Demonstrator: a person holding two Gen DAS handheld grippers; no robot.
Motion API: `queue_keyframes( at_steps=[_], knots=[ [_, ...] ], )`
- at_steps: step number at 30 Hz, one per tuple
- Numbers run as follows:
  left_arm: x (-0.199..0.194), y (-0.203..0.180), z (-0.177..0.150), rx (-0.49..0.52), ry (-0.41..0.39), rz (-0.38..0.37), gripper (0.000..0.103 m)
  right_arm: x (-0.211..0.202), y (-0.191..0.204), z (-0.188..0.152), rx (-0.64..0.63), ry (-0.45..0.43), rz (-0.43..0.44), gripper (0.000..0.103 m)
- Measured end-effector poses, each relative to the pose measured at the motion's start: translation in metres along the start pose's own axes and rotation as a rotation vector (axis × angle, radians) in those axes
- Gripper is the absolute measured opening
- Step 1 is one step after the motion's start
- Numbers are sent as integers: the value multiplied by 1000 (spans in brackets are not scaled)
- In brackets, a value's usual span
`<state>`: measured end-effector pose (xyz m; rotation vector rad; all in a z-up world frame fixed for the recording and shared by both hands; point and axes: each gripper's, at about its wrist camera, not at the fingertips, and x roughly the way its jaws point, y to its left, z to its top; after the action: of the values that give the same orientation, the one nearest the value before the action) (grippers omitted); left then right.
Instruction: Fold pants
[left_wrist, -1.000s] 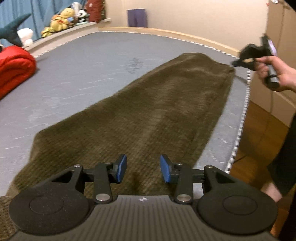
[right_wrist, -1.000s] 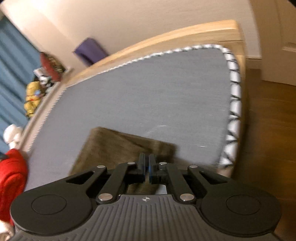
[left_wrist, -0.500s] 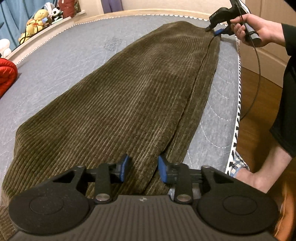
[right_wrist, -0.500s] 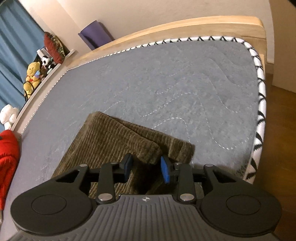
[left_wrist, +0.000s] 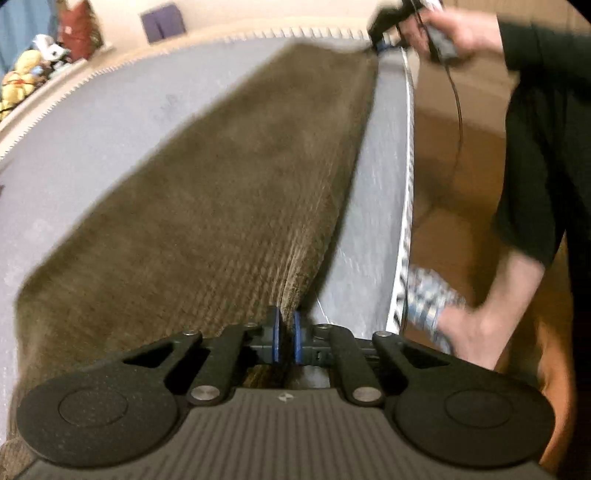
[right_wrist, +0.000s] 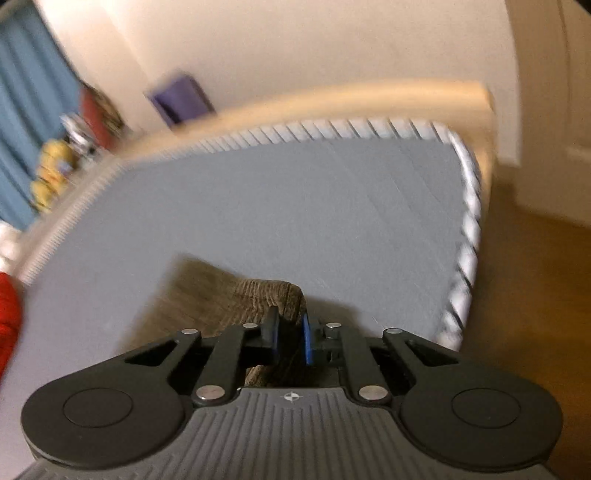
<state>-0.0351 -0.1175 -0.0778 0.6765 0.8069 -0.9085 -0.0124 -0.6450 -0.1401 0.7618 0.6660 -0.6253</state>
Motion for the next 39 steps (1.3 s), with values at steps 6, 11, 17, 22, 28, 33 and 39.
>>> queue_keyframes(
  at_steps=[6, 11, 17, 22, 28, 33, 39],
  knots=[
    [-43, 38, -2, -169, -154, -10, 36, -30, 27, -2, -86, -155, -135, 48],
    [-16, 59, -40, -285, 90, 59, 30, -58, 60, -13, -188, -262, -87, 48],
    [-80, 112, -74, -499, -47, 161, 29, -78, 123, -36, -292, -258, 123, 48],
    [-148, 192, -147, -878, -124, 455, 42, -105, 187, -78, -478, -255, 338, 52],
    [-186, 258, -253, -1320, -102, 648, 57, -129, 250, -133, -647, -167, 547, 54],
    [-179, 282, -288, -1492, -155, 484, 70, -148, 294, -180, -813, -135, 676, 58],
    [-155, 280, -281, -1460, -164, 359, 54, -160, 331, -222, -959, -106, 756, 59]
  ],
)
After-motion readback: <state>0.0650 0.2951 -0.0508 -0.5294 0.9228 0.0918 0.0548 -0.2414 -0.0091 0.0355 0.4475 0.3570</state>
